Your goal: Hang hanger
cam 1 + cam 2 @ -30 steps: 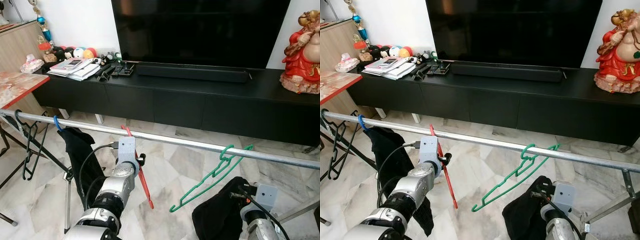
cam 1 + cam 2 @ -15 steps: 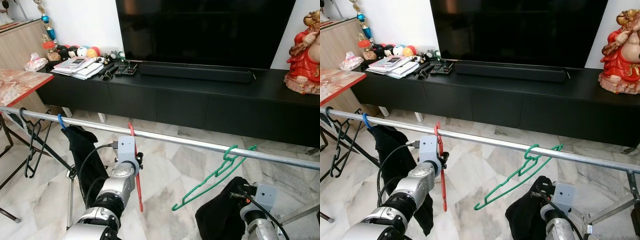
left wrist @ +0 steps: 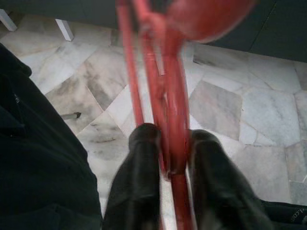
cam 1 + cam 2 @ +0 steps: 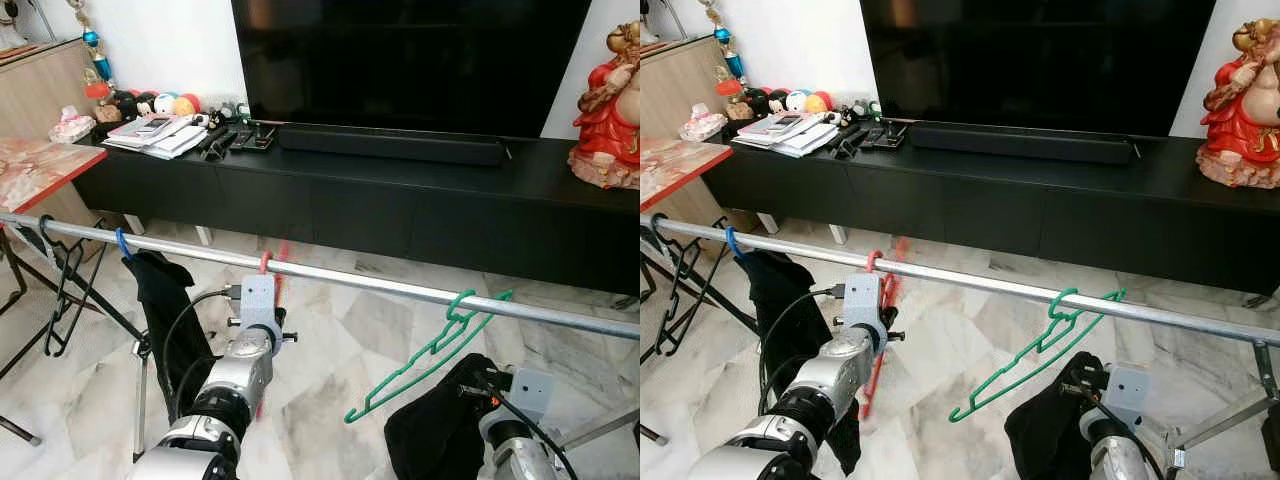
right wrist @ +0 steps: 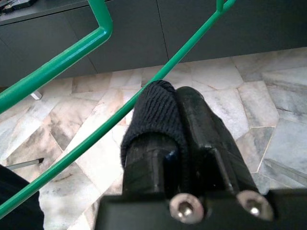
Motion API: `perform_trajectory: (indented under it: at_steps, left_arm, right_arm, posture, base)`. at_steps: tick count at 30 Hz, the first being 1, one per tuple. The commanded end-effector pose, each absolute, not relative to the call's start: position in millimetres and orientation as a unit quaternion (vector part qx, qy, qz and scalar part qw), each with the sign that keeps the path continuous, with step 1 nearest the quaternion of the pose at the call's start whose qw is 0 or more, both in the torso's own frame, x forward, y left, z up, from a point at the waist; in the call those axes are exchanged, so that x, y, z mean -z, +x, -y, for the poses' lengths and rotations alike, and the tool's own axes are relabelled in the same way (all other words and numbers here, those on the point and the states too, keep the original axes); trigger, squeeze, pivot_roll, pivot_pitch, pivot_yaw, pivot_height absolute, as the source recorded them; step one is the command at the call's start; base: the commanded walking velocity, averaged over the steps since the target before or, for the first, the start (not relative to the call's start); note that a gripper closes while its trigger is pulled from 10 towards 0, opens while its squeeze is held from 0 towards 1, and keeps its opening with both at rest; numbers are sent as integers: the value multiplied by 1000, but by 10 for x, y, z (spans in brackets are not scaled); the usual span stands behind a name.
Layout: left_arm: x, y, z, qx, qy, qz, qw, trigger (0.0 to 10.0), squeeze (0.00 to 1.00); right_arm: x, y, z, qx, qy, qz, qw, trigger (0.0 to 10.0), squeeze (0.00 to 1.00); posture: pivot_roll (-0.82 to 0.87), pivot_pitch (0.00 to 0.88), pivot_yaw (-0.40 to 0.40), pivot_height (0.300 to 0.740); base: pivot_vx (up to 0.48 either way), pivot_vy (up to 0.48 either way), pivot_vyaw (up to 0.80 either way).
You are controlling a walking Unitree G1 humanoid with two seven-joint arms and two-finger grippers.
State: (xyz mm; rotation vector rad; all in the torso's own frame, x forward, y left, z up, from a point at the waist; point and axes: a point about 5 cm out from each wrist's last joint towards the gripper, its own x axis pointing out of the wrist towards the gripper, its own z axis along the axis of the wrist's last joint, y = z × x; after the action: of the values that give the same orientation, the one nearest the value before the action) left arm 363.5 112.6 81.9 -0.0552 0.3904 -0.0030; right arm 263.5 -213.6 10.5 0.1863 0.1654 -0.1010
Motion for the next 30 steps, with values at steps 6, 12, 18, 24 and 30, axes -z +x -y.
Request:
perform_trajectory:
  at_steps: [6,12,18,24,30]
  left_arm:
    - [-847,3651,-1141,9,-15,-188,982,0,0]
    - [-825,3637,-1138,16,-13,-192,981,0,0]
    - [-893,3623,-1164,50,-3,-141,989,0,0]
    - [-1028,3505,-1206,110,22,-42,993,0,0]
    - [-944,3273,-1345,117,28,-27,992,0,0]
  right_arm:
    - [-136,2655,2119,51,92,-70,992,10000,0]
    - [-135,2657,2115,50,93,-70,992,10000,0]
    - [-132,2653,2113,51,94,-70,992,10000,0]
    - [-123,2643,2121,52,94,-72,992,10000,0]
    - [-117,2634,2119,51,93,-74,992,10000,0]
  posture:
    - [-86,19,57,740]
    - [-82,23,56,740]
    - [-79,26,57,740]
    - [-67,31,53,740]
    - [-64,33,52,740]
  base:
    - [0,0,0]
    - [0,0,0]
    - [0,0,0]
    - [0,0,0]
    - [0,0,0]
